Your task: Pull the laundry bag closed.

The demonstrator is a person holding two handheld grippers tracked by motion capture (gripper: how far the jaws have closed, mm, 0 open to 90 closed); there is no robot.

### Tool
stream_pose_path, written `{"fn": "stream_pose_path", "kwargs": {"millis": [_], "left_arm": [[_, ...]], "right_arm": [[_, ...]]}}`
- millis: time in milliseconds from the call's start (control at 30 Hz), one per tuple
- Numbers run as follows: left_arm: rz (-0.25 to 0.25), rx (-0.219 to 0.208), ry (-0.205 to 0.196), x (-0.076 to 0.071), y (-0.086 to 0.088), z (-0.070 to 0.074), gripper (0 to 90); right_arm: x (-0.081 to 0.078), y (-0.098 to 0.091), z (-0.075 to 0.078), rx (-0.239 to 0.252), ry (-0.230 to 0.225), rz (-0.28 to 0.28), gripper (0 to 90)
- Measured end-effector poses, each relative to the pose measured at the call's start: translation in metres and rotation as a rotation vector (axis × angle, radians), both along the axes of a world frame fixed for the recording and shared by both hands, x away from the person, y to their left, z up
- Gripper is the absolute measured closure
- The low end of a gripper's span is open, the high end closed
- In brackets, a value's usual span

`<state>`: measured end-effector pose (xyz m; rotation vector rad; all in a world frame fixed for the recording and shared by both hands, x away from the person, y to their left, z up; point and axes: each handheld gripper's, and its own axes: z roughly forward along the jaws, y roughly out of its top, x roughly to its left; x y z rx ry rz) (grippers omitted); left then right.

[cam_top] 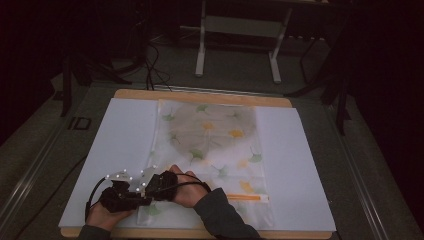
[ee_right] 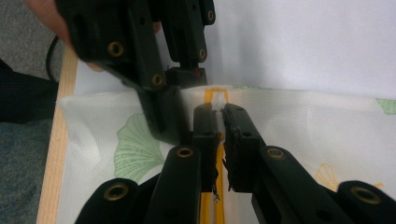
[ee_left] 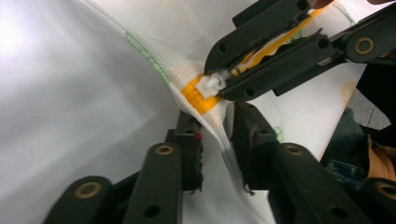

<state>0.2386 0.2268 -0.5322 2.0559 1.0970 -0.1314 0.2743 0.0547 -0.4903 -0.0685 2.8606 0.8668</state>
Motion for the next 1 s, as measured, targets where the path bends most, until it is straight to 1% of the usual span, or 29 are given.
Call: {"fn": "stream_pose_path", "kwargs": {"millis": [100, 167, 433, 500, 767, 933, 1000], "left_arm": [[0.000, -0.009, 0.012, 0.0007, -0.0002, -0.0013, 84.9], [0.001, -0.016, 0.012, 0.0003, -0.0002, -0.0014, 87.3], [-0.005, -0.014, 0.007, -0.0006, 0.0006, -0.0015, 88.5], [-0.003, -0.021, 0.005, -0.0009, 0.0007, -0.0014, 88.6], [-0.008, -0.024, 0.001, -0.0013, 0.0010, -0.0007, 88.7], [-0.010, -0.029, 0.000, -0.0014, 0.0016, -0.0003, 88.7], [-0.010, -0.032, 0.000, -0.0014, 0.0018, -0.0003, 88.7]], "right_arm": [[0.0003, -0.0010, -0.0008, -0.007, 0.004, 0.001, 84.2], [0.0008, -0.0020, -0.0010, -0.008, 0.005, 0.000, 84.2], [0.0014, -0.0034, -0.0035, -0.015, 0.017, -0.005, 84.3], [0.0019, -0.0041, -0.0043, -0.016, 0.020, -0.005, 84.4], [0.0040, -0.0067, -0.0087, -0.027, 0.027, -0.003, 84.5], [0.0039, -0.0073, -0.0088, -0.032, 0.026, -0.005, 84.5], [0.0043, -0.0089, -0.0100, -0.029, 0.035, -0.009, 84.5]]}}
